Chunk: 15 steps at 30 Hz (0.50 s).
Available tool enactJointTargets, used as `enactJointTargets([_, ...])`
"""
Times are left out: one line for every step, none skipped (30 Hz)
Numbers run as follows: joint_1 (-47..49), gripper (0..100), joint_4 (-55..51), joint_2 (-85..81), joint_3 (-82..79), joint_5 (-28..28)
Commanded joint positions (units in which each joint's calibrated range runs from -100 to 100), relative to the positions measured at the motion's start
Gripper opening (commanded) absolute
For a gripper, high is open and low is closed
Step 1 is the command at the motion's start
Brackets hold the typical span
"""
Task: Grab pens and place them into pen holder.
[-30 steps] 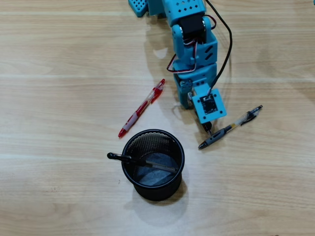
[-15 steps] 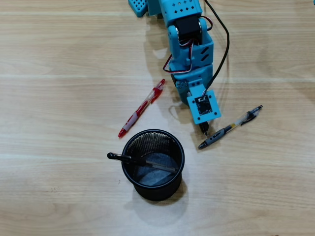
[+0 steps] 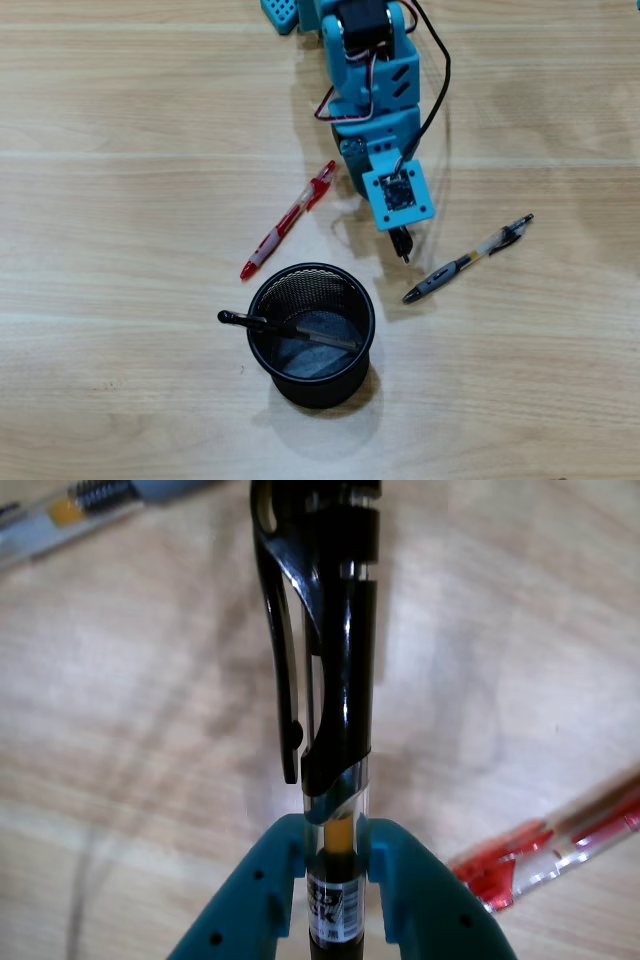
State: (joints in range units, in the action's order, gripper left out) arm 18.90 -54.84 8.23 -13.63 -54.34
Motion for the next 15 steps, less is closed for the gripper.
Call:
enactJointTargets([-2.24, 2, -4.17, -12.05, 3.04, 1.43])
enactJointTargets([-2.79, 2, -5.21, -13.56, 3.76, 1.43])
enactJointTargets([-3.15, 2, -6.15, -14.82, 4.48, 1.48])
enactJointTargets([-3.51, 2, -7.02, -16.00, 5.11, 1.53])
enactJointTargets([-3.87, 2, -7.79, -17.01, 5.38, 1.94])
enactJointTargets([-4.51, 2, -8.57, -17.85, 5.47, 2.50])
enactJointTargets([-5.05, 2, -9.00, -18.77, 5.47, 3.00])
enactJointTargets([-5.24, 2, -8.74, -19.78, 5.56, 3.41])
enactJointTargets([-5.33, 2, -8.57, -20.53, 5.74, 3.56])
enactJointTargets([-5.33, 2, -8.48, -21.29, 6.01, 3.61])
enactJointTargets([-5.33, 2, -8.48, -22.21, 7.00, 3.77])
enactJointTargets([-5.15, 2, -8.48, -22.72, 8.17, 3.77])
enactJointTargets([-4.87, 2, -8.39, -23.22, 9.44, 3.77])
enactJointTargets([-4.78, 2, -8.22, -23.64, 10.79, 3.77])
enactJointTargets([-4.69, 2, -7.27, -23.89, 12.14, 3.82])
